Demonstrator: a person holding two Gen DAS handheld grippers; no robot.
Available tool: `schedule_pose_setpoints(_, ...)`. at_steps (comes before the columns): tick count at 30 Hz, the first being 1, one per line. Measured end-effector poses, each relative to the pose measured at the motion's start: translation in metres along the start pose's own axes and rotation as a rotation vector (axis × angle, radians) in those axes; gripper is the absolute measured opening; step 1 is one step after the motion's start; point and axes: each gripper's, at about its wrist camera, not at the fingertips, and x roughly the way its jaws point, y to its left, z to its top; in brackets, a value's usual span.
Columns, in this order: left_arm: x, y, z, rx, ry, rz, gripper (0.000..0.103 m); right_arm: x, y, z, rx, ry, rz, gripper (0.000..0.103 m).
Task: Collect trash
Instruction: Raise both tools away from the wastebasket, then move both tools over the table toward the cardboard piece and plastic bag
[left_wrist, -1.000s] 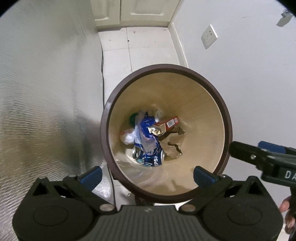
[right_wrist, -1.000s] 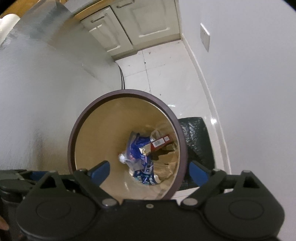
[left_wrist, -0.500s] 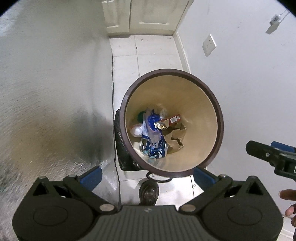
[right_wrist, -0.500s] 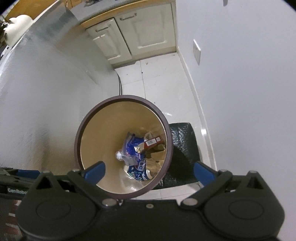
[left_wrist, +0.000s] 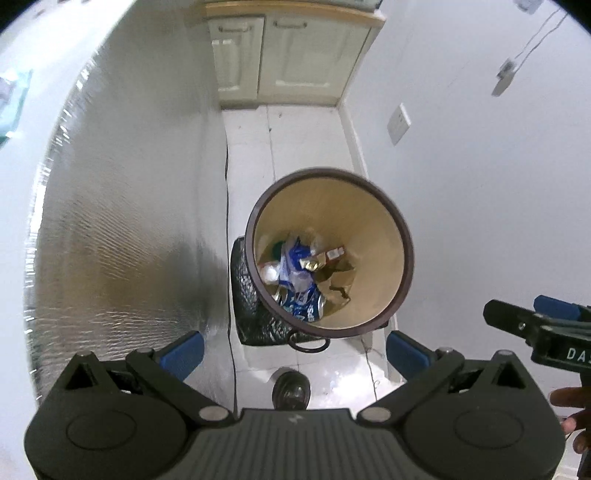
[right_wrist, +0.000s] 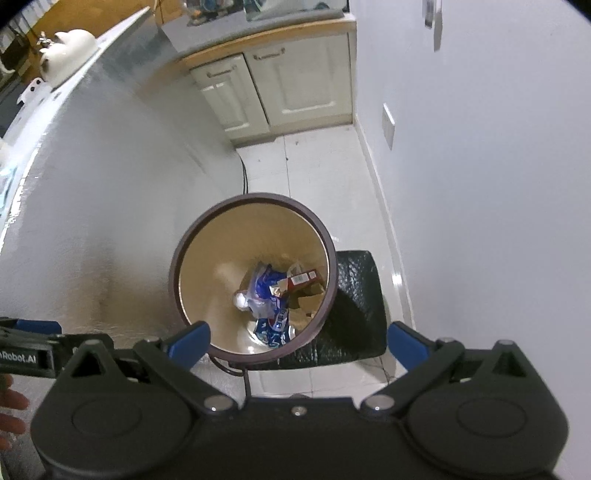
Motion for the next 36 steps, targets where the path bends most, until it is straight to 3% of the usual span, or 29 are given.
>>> schedule_pose_setpoints(8, -0.058, 0.005, -0.012, 0.017, -0.135, -0.015, 0.103, -0.047, 0.016, -0.007, -0.023, -0.088, -0.013, 0.103)
schedule_pose_setpoints(18, -0.127, 0.038, -0.038, 0.007, -0.28, -0.044, 0.103, -0.11, 0.049, -0.019, -0.042, -0.21, -0.037, 0.103)
schedule_pose_setpoints(36, -0.244, 0.135, -0.092, -0.079, -0.542, -0.021, 0.103, -0.206, 0.151, -0.05, -0.113, -0.451, -0.038, 0.103)
